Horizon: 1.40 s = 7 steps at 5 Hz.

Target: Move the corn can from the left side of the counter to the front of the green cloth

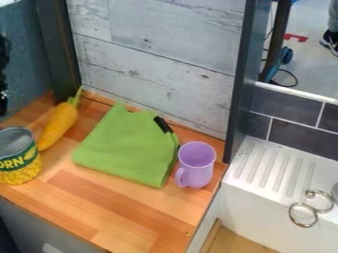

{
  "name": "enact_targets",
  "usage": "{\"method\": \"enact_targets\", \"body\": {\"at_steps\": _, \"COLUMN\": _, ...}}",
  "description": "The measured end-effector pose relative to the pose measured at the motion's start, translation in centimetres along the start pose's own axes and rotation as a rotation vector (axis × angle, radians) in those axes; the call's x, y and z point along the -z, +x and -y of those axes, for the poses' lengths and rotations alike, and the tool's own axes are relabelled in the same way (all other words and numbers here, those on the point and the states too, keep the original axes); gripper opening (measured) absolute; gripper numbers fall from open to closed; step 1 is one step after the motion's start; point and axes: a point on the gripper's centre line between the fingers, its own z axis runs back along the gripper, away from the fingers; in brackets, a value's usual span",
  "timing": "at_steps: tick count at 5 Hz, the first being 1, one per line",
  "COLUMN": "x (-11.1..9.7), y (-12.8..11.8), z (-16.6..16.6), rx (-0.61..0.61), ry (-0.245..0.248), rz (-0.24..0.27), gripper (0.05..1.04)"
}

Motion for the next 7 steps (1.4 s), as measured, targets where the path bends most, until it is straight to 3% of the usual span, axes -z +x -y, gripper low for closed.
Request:
{"method": "enact_targets", "body": {"at_steps": 1, "x": 1.9, "y": -0.3, "z": 0.2, "rx": 0.083, "ry": -0.192, "rz": 0.002, "gripper": 1.000}}
{"method": "enact_targets", "body": {"at_steps": 2, "x": 2.7, "y": -0.2, "z": 1.3, "rx": 0.139, "ry": -0.270, "rz": 0.021, "gripper": 1.000}}
{"method": "enact_targets", "body": {"at_steps": 3, "x": 3.9, "y": -0.4, "z": 2.3, "rx": 0.161, "ry": -0.271, "rz": 0.003, "gripper": 1.000}}
{"method": "enact_targets", "body": {"at_steps": 5, "x": 4.5, "y": 0.2, "z": 6.3, "rx": 0.233, "ry": -0.287, "rz": -0.035, "gripper": 1.000}}
{"method": "enact_targets", "body": {"at_steps": 6, "x": 4.8, "y": 0.1, "z": 11.5, "rx": 0.315, "ry": -0.361, "rz": -0.062, "gripper": 1.000}}
{"method": "enact_targets", "body": {"at_steps": 7, "x": 5.1, "y": 0.0, "z": 16.8, "rx": 0.386, "ry": -0.466, "rz": -0.057, "gripper": 1.000}}
